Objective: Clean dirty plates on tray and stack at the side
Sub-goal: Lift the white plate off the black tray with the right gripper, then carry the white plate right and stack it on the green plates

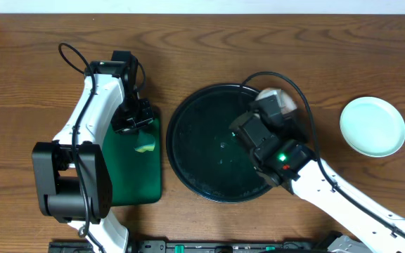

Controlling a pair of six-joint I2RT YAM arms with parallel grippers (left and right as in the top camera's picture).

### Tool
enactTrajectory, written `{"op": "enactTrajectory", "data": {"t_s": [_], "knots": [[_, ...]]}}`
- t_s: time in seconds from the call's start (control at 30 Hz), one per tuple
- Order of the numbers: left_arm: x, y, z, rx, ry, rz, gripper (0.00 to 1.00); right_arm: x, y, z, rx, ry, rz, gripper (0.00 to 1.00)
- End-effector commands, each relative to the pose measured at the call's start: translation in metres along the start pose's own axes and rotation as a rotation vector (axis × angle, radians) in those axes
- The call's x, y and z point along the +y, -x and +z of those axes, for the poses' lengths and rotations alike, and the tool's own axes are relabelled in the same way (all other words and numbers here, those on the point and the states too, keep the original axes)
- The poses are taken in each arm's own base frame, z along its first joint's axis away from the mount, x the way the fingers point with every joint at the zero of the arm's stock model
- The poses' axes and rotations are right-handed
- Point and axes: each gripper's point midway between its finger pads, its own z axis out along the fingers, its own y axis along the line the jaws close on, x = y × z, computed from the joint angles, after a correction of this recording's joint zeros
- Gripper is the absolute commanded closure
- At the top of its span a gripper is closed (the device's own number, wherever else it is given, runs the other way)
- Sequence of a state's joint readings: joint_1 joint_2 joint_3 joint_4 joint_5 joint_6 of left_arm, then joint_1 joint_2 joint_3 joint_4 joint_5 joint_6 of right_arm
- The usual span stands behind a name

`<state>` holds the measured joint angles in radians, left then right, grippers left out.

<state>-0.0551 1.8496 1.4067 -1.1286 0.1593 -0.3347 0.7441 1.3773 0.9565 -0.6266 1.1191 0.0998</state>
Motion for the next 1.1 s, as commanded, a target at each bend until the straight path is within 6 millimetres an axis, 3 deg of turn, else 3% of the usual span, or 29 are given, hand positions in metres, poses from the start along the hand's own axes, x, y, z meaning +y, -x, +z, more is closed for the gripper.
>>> {"op": "enactTrajectory", "data": {"t_s": [0.0, 0.17, 0.53, 0.7, 1.07], "knots": [[-0.001, -0.002, -0.003, -0.001, -0.010, 0.022, 0.93, -0.078, 0.020, -0.011, -0.021, -0.424, -0.006, 0.99], [-0.001, -0.002, -0.003, 0.002, -0.009, 0.021, 0.93, -0.082, 0.036, -0.011, -0.025, -0.430, -0.002, 0.99], [-0.001, -0.002, -0.003, 0.000, -0.010, 0.022, 0.93, -0.063, 0.056, -0.020, -0.096, -0.336, -0.024, 0.99], [-0.001, -0.002, -0.003, -0.001, -0.010, 0.022, 0.93, -0.038, 0.066, -0.022, -0.153, -0.213, -0.107, 0.99], [-0.001, -0.002, -0.003, -0.001, -0.010, 0.022, 0.93, 0.000, 0.081, -0.053, -0.271, -0.082, -0.155, 0.99]]}}
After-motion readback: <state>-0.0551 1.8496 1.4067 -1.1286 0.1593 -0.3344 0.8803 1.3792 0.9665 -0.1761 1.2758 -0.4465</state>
